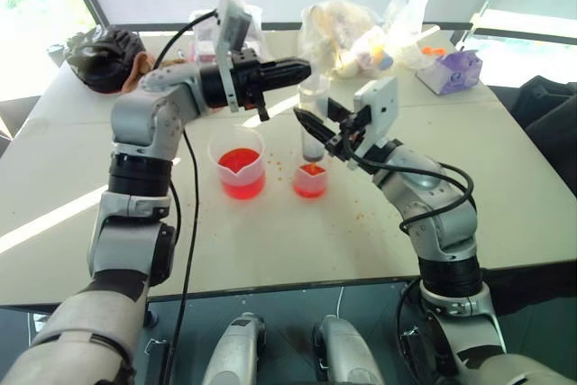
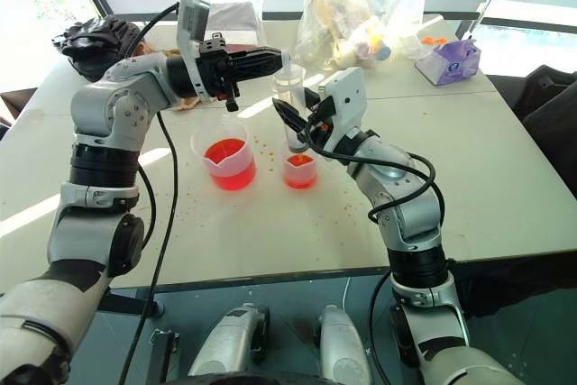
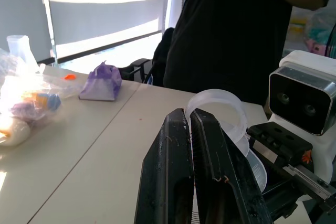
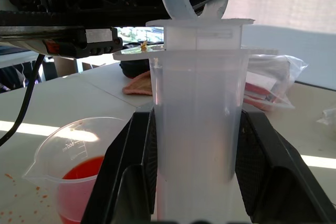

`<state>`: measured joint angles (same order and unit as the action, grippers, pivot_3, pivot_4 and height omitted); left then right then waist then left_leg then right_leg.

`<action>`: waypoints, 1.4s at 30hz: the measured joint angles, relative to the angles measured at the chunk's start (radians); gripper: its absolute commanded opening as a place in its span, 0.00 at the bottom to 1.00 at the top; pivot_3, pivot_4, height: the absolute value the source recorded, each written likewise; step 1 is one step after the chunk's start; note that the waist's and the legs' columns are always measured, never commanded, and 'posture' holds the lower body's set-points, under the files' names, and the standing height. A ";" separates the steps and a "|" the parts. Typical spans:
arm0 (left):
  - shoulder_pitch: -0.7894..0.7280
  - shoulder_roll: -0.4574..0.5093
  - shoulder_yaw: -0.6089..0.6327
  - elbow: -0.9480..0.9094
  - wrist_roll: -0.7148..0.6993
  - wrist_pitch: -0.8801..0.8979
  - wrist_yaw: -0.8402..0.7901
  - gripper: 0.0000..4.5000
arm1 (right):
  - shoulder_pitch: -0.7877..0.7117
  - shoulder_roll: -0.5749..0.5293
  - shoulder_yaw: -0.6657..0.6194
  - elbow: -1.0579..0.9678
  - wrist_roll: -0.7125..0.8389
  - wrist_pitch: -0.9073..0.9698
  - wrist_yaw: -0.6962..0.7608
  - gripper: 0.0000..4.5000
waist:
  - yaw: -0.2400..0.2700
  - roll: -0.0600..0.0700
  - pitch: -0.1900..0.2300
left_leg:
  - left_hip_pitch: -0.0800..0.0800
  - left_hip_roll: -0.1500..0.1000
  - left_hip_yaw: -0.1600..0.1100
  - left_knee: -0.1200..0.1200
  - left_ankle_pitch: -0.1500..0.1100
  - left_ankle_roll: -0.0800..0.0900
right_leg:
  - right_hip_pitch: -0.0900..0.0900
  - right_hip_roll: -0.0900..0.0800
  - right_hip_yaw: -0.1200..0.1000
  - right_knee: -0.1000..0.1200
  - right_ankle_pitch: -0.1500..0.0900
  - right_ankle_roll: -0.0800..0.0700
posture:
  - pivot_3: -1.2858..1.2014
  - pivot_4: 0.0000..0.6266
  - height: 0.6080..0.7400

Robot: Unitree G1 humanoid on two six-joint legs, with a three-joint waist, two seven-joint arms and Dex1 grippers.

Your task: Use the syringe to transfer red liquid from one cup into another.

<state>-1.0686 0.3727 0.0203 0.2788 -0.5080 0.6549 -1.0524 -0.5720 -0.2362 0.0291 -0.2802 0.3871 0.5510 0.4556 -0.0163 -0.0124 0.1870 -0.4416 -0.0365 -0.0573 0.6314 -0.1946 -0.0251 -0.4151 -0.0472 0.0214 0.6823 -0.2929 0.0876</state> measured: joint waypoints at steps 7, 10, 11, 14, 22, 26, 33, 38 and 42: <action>0.009 0.000 0.007 -0.035 -0.009 0.043 0.015 0.19 | 0.000 -0.011 -0.002 -0.007 0.010 0.012 0.006 0.31 | 0.000 0.000 0.000 | 0.000 0.000 0.000 0.000 0.000 0.000 | 0.000 0.000 0.000 0.000 0.000 0.000 | 0.52 0.24 0.97; 0.017 0.002 0.016 -0.062 -0.036 0.087 0.016 0.32 | 0.000 -0.017 -0.003 -0.007 0.012 0.009 0.018 0.31 | -0.001 0.000 0.000 | 0.000 0.000 0.000 0.000 0.000 0.000 | 0.000 0.000 0.000 0.000 0.000 0.000 | 0.52 0.24 0.97; 0.020 0.006 0.018 -0.069 -0.042 0.097 0.016 0.37 | 0.000 -0.019 -0.005 -0.008 0.012 0.006 0.024 0.31 | -0.001 0.000 0.000 | 0.000 0.000 0.000 0.000 0.000 0.000 | 0.000 0.000 0.000 0.000 0.000 0.000 | 0.52 0.24 0.97; 0.031 0.017 0.033 -0.098 -0.046 0.097 0.024 0.45 | 0.000 -0.024 -0.005 -0.020 0.018 0.001 0.040 0.31 | -0.001 0.000 0.000 | 0.000 0.000 0.000 0.000 0.000 0.000 | 0.000 0.000 0.000 0.000 0.000 0.000 | 0.52 0.24 0.97; 0.046 0.045 0.075 -0.143 -0.081 0.106 0.068 0.45 | -0.021 -0.016 -0.005 -0.030 0.031 0.001 0.035 0.31 | -0.001 0.000 0.000 | 0.000 0.000 0.000 0.000 0.000 0.000 | 0.000 0.000 0.000 0.000 0.000 0.000 | 0.52 0.24 0.97; 0.106 0.140 0.161 -0.184 -0.121 0.146 0.109 0.45 | -0.038 -0.012 -0.009 -0.049 0.040 0.002 0.020 0.31 | -0.011 0.000 0.000 | 0.000 0.001 0.000 -0.001 0.000 0.000 | -0.001 -0.001 0.001 0.000 0.000 0.000 | 0.52 0.24 0.97; 0.284 0.340 0.337 -0.338 -0.210 0.237 0.159 0.45 | -0.098 -0.020 -0.044 -0.047 0.073 0.026 0.006 0.31 | -0.015 0.000 0.000 | 0.000 0.001 -0.001 -0.001 0.000 0.000 | 0.000 -0.002 0.001 0.000 0.000 0.000 | 0.52 0.24 0.97; 0.471 0.383 0.397 -0.550 -0.341 0.294 0.145 0.45 | -0.146 -0.033 -0.051 -0.037 0.105 0.087 -0.006 0.31 | -0.004 0.000 0.000 | 0.000 0.001 -0.001 0.000 0.000 0.000 | 0.000 -0.004 0.001 -0.001 0.000 0.000 | 0.52 0.24 0.97; 0.596 0.384 0.401 -0.675 -0.394 0.299 0.170 0.45 | -0.281 -0.083 -0.064 0.001 0.128 0.238 -0.055 0.31 | 0.001 0.000 0.000 | 0.001 0.001 0.000 -0.001 0.000 0.000 | 0.000 -0.005 0.000 -0.001 0.000 -0.001 | 0.52 0.24 0.97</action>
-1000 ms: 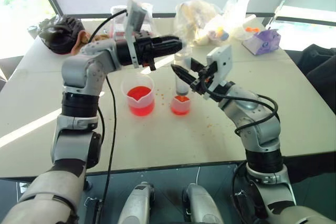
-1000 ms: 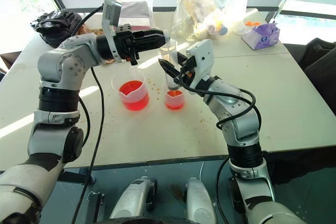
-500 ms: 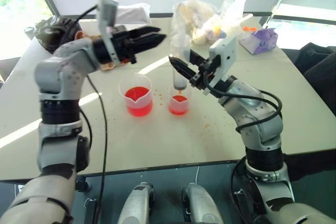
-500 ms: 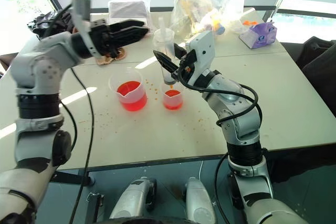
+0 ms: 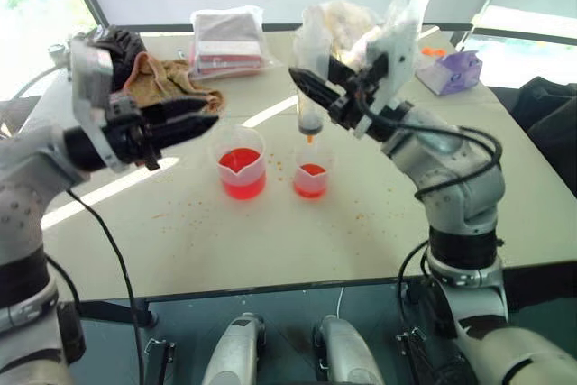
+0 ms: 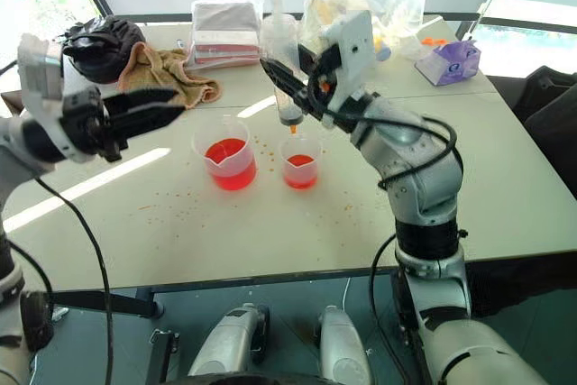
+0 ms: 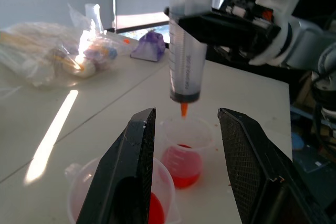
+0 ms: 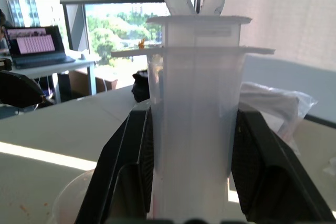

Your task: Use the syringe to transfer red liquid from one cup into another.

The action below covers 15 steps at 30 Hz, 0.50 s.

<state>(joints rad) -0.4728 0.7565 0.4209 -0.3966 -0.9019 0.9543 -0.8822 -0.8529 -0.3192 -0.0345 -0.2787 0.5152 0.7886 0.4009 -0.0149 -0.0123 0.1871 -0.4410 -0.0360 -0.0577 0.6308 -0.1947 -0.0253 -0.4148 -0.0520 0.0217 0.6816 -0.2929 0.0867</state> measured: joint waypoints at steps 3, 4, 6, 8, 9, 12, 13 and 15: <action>0.046 -0.016 -0.002 -0.044 -0.008 -0.008 0.041 0.45 | -0.131 -0.064 -0.036 0.090 0.009 0.177 -0.051 0.31 | 0.005 -0.001 0.000 | 0.000 0.000 0.000 0.000 0.000 0.000 | 0.001 -0.001 -0.001 -0.001 0.000 0.000 | 0.52 0.24 0.97; 0.056 -0.018 -0.003 -0.050 -0.012 -0.013 0.052 0.45 | -0.159 -0.069 -0.054 0.125 0.010 0.216 -0.069 0.31 | 0.004 -0.001 0.000 | 0.000 0.000 0.000 0.000 0.000 0.000 | 0.001 -0.001 -0.001 -0.001 0.000 0.000 | 0.52 0.24 0.97; 0.072 -0.030 -0.008 -0.062 -0.023 -0.024 0.076 0.45 | -0.238 -0.084 -0.091 0.241 0.005 0.310 -0.114 0.31 | 0.002 0.000 0.000 | 0.000 -0.001 0.001 -0.001 0.000 0.000 | 0.001 -0.002 0.000 -0.001 0.000 0.000 | 0.52 0.24 0.97; 0.102 -0.031 -0.015 -0.076 -0.025 -0.027 0.103 0.45 | -0.318 -0.125 -0.099 0.353 -0.008 0.410 -0.136 0.31 | 0.000 0.000 0.000 | 0.000 -0.001 0.002 -0.001 0.000 0.000 | 0.000 -0.002 0.000 -0.001 0.000 0.000 | 0.52 0.24 0.97; 0.116 -0.032 -0.019 -0.079 -0.025 -0.026 0.117 0.45 | -0.346 -0.148 -0.098 0.392 -0.020 0.451 -0.140 0.31 | 0.001 0.000 0.000 | 0.000 -0.001 0.002 -0.002 0.000 0.001 | 0.000 -0.002 0.000 -0.002 -0.001 -0.001 | 0.52 0.24 0.97; 0.147 -0.032 -0.023 -0.082 -0.031 -0.025 0.147 0.45 | -0.409 -0.198 -0.052 0.501 -0.056 0.565 -0.138 0.31 | -0.001 0.000 0.000 | 0.000 -0.001 0.003 -0.002 -0.001 0.002 | -0.001 -0.002 0.000 -0.002 -0.001 -0.002 | 0.52 0.24 0.97; 0.156 -0.032 -0.025 -0.086 -0.037 -0.025 0.151 0.45 | -0.420 -0.203 -0.036 0.541 -0.065 0.606 -0.135 0.31 | -0.003 0.000 0.000 | 0.000 -0.001 0.003 -0.002 -0.001 0.002 | -0.001 -0.002 0.000 -0.002 -0.001 -0.002 | 0.52 0.24 0.97; 0.165 -0.032 -0.028 -0.100 -0.050 -0.026 0.157 0.45 | -0.424 -0.208 0.008 0.603 -0.085 0.653 -0.125 0.31 | -0.005 0.000 0.000 | 0.000 -0.001 0.003 -0.002 -0.001 0.002 | -0.001 -0.002 0.000 -0.002 -0.001 -0.002 | 0.52 0.24 0.97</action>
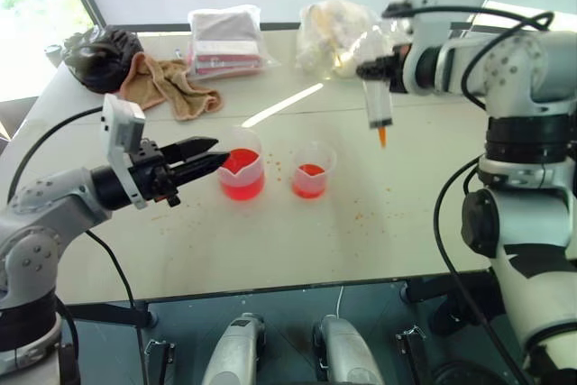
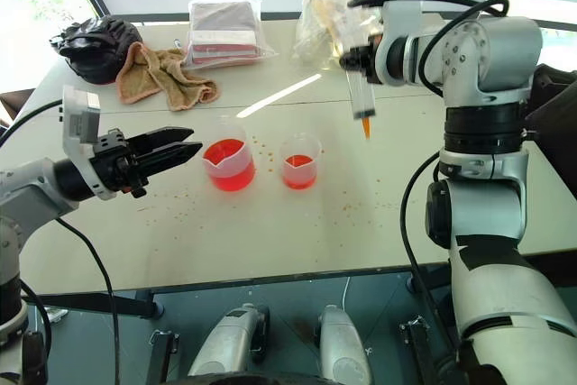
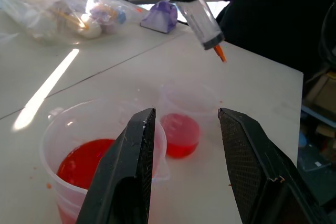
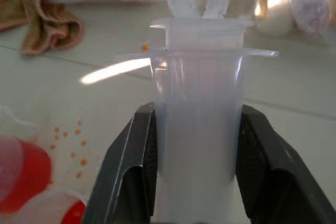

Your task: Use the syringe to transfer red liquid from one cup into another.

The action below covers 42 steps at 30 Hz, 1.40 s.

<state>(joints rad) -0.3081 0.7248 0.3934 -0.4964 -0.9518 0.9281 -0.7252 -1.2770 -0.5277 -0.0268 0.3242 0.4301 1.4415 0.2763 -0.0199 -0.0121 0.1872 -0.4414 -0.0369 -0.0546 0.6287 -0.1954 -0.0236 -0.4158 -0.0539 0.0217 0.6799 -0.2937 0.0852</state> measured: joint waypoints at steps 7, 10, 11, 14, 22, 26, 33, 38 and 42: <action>0.040 0.012 -0.001 -0.032 -0.043 -0.001 0.021 0.45 | 0.021 0.016 0.182 0.131 -0.066 0.003 0.083 0.31 | 0.000 0.000 0.000 | 0.000 0.000 0.000 0.000 0.000 0.000 | 0.000 0.001 0.000 0.000 0.000 0.000 | 0.52 0.24 0.97; 0.048 0.022 0.003 -0.046 -0.066 -0.001 0.035 0.45 | 0.038 0.050 0.219 0.201 -0.091 -0.018 0.109 0.31 | 0.000 0.000 0.000 | 0.000 0.000 0.000 0.001 0.000 0.000 | 0.000 0.001 0.000 0.000 0.000 0.000 | 0.52 0.24 0.97; 0.051 0.025 0.006 -0.050 -0.073 -0.001 0.039 0.45 | 0.045 0.057 0.227 0.219 -0.096 -0.023 0.116 0.31 | 0.002 0.000 0.000 | 0.000 0.000 0.000 0.001 0.000 0.000 | 0.000 0.001 0.000 0.000 0.000 0.000 | 0.52 0.24 0.97; 0.061 0.039 0.018 -0.057 -0.104 0.000 0.056 0.45 | 0.050 0.075 0.242 0.272 -0.123 -0.054 0.131 0.31 | 0.002 0.000 0.000 | -0.001 0.000 0.000 0.001 0.000 0.000 | 0.000 0.001 0.000 0.000 0.000 0.000 | 0.52 0.24 0.97; 0.083 0.080 0.028 -0.077 -0.166 0.001 0.100 0.45 | 0.059 0.131 0.257 0.390 -0.192 -0.125 0.159 0.99 | 0.000 0.000 0.000 | 0.000 0.000 0.000 0.000 0.000 0.000 | 0.000 0.002 0.000 0.000 0.000 0.000 | 0.52 0.24 0.97; 0.091 0.099 0.033 -0.078 -0.196 0.001 0.115 0.45 | 0.059 0.127 0.256 0.380 -0.204 -0.128 0.189 0.99 | 0.002 0.000 0.000 | 0.000 0.000 0.000 0.001 0.000 0.000 | 0.000 0.002 0.000 0.000 0.000 0.000 | 0.52 0.24 0.97; 0.083 0.129 0.049 -0.069 -0.275 0.002 0.118 0.45 | 0.054 -0.051 0.318 0.165 -0.196 -0.124 0.358 0.99 | 0.005 0.001 0.000 | -0.001 0.000 0.000 0.001 0.000 0.000 | -0.001 0.001 0.000 -0.001 0.000 0.000 | 0.52 0.24 0.97; 0.074 0.176 0.053 -0.041 -0.281 0.001 0.094 0.45 | 0.026 -0.244 0.391 0.018 -0.171 -0.170 0.578 0.99 | 0.002 0.001 0.001 | -0.001 0.000 0.000 0.000 -0.001 0.001 | -0.001 0.001 0.000 -0.001 0.000 0.000 | 0.52 0.24 0.97; 0.058 0.241 0.054 0.016 -0.258 0.000 0.037 0.45 | 0.029 -0.391 0.382 -0.143 -0.125 -0.270 0.770 0.99 | -0.001 0.002 0.002 | -0.001 0.001 0.001 -0.001 -0.001 0.001 | -0.002 0.001 0.000 -0.003 0.000 0.000 | 0.52 0.24 0.97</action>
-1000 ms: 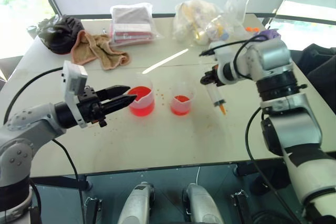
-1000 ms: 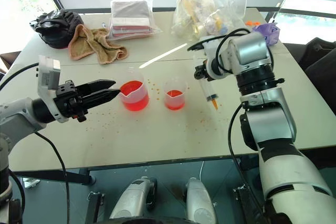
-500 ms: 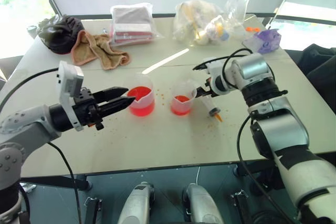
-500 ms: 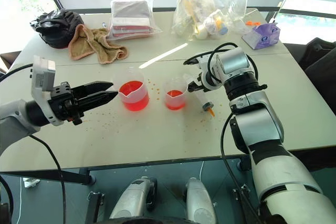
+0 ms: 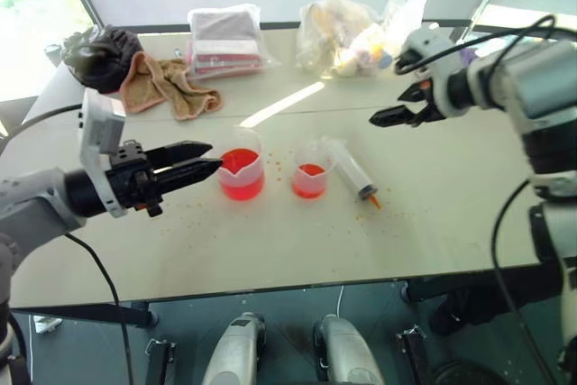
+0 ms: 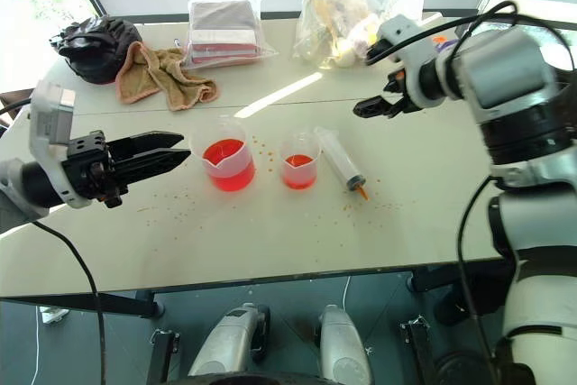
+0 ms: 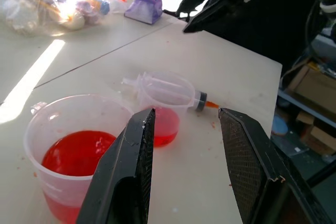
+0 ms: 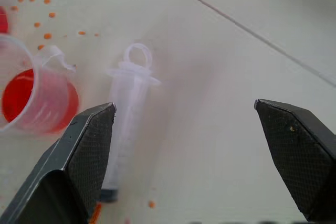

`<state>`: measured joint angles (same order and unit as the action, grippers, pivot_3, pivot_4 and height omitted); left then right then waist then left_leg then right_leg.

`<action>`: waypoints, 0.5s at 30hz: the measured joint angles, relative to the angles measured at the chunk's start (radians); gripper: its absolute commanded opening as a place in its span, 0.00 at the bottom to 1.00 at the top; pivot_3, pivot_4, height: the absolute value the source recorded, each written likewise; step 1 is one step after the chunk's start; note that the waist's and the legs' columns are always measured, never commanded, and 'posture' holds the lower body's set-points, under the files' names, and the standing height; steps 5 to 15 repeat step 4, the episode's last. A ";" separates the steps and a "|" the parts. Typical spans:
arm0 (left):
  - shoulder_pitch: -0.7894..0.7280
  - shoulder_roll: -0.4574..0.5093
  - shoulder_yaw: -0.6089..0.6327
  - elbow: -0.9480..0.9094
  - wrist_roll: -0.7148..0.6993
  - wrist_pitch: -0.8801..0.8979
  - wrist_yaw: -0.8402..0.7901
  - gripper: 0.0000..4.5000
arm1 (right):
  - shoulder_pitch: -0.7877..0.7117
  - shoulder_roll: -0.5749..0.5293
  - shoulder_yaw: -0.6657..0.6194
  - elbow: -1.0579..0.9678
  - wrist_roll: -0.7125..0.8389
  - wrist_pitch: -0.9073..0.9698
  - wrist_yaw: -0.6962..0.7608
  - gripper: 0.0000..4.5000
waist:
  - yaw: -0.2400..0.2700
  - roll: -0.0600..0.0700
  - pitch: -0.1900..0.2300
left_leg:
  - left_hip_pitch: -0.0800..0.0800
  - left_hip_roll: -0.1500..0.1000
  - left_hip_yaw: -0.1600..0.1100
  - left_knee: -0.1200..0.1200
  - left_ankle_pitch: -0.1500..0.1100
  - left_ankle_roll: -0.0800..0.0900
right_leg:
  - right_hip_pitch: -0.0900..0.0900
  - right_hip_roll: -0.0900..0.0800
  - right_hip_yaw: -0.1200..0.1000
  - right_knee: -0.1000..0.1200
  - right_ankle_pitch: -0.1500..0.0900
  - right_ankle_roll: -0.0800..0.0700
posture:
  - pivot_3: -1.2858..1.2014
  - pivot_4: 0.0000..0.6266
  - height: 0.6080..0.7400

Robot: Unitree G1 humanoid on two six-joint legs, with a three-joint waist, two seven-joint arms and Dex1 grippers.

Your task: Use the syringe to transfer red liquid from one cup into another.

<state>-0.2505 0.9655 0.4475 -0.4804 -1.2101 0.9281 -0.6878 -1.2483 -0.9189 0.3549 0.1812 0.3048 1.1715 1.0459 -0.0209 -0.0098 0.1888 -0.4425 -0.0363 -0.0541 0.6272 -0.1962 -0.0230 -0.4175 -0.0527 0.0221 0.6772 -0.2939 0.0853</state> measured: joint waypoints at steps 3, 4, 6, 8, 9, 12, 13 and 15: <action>-0.009 0.043 0.000 0.029 0.022 -0.002 -0.051 0.45 | 0.051 -0.075 -0.055 -0.148 0.062 -0.048 0.115 0.99 | 0.002 0.000 0.000 | 0.000 0.001 -0.001 -0.001 0.000 0.000 | 0.001 0.000 -0.001 -0.002 0.000 0.000 | 0.52 0.24 0.97; -0.010 0.052 0.001 0.036 0.028 -0.003 -0.063 0.45 | 0.076 -0.091 -0.059 -0.183 0.068 -0.063 0.134 0.99 | 0.003 0.000 0.000 | 0.000 0.001 -0.001 0.000 -0.001 0.001 | 0.003 0.000 -0.001 -0.004 0.000 0.000 | 0.52 0.24 0.97; -0.010 0.052 0.001 0.036 0.028 -0.003 -0.063 0.45 | 0.076 -0.091 -0.059 -0.183 0.068 -0.063 0.134 0.99 | 0.003 0.000 0.000 | 0.000 0.001 -0.001 0.000 -0.001 0.001 | 0.003 0.000 -0.001 -0.004 0.000 0.000 | 0.52 0.24 0.97; -0.010 0.052 0.001 0.036 0.028 -0.003 -0.063 0.45 | 0.076 -0.091 -0.059 -0.183 0.068 -0.063 0.134 0.99 | 0.003 0.000 0.000 | 0.000 0.001 -0.001 0.000 -0.001 0.001 | 0.003 0.000 -0.001 -0.004 0.000 0.000 | 0.52 0.24 0.97; -0.010 0.052 0.001 0.036 0.028 -0.003 -0.063 0.45 | 0.076 -0.091 -0.059 -0.183 0.068 -0.063 0.134 0.99 | 0.003 0.000 0.000 | 0.000 0.001 -0.001 0.000 -0.001 0.001 | 0.003 0.000 -0.001 -0.004 0.000 0.000 | 0.52 0.24 0.97; -0.010 0.052 0.001 0.036 0.028 -0.003 -0.063 0.45 | 0.076 -0.091 -0.059 -0.183 0.068 -0.063 0.134 0.99 | 0.003 0.000 0.000 | 0.000 0.001 -0.001 0.000 -0.001 0.001 | 0.003 0.000 -0.001 -0.004 0.000 0.000 | 0.52 0.24 0.97; -0.010 0.052 0.001 0.036 0.028 -0.003 -0.063 0.45 | 0.076 -0.091 -0.059 -0.183 0.068 -0.063 0.134 0.99 | 0.003 0.000 0.000 | 0.000 0.001 -0.001 0.000 -0.001 0.001 | 0.003 0.000 -0.001 -0.004 0.000 0.000 | 0.52 0.24 0.97; -0.010 0.052 0.001 0.036 0.028 -0.003 -0.063 0.45 | 0.076 -0.091 -0.059 -0.183 0.068 -0.063 0.134 0.99 | 0.003 0.000 0.000 | 0.000 0.001 -0.001 0.000 -0.001 0.001 | 0.003 0.000 -0.001 -0.004 0.000 0.000 | 0.52 0.24 0.97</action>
